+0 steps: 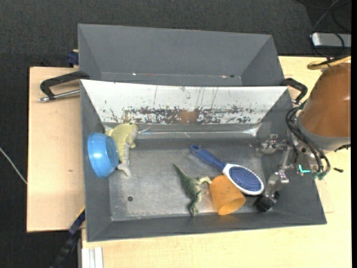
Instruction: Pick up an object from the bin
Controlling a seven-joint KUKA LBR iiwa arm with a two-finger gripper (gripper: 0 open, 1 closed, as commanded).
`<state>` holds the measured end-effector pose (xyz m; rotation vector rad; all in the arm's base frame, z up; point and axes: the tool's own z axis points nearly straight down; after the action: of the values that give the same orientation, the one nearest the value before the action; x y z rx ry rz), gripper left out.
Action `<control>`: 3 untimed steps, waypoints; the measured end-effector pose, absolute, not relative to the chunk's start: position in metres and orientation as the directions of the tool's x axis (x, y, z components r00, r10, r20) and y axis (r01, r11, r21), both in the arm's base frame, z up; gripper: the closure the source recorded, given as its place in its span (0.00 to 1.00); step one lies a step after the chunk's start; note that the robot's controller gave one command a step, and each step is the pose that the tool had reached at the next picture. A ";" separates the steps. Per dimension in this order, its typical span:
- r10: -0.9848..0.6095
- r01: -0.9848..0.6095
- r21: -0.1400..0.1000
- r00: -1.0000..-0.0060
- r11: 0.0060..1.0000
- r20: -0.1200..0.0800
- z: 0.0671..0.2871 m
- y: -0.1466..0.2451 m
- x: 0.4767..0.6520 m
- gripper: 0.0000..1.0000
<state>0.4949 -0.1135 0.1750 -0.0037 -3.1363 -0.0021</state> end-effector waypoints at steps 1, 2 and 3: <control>0.070 0.070 0.002 -0.998 0.998 -0.004 0.069 -0.066 0.523 0.00; 0.071 0.071 0.001 -0.997 0.997 -0.010 0.073 -0.068 0.524 1.00; 0.071 0.071 0.000 -0.997 0.997 -0.004 0.072 -0.068 0.522 0.00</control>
Offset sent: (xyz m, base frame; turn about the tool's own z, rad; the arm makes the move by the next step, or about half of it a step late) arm 0.0259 0.0450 -0.1050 0.0694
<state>0.5223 -0.0680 0.0715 -0.1121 -3.1433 -0.0004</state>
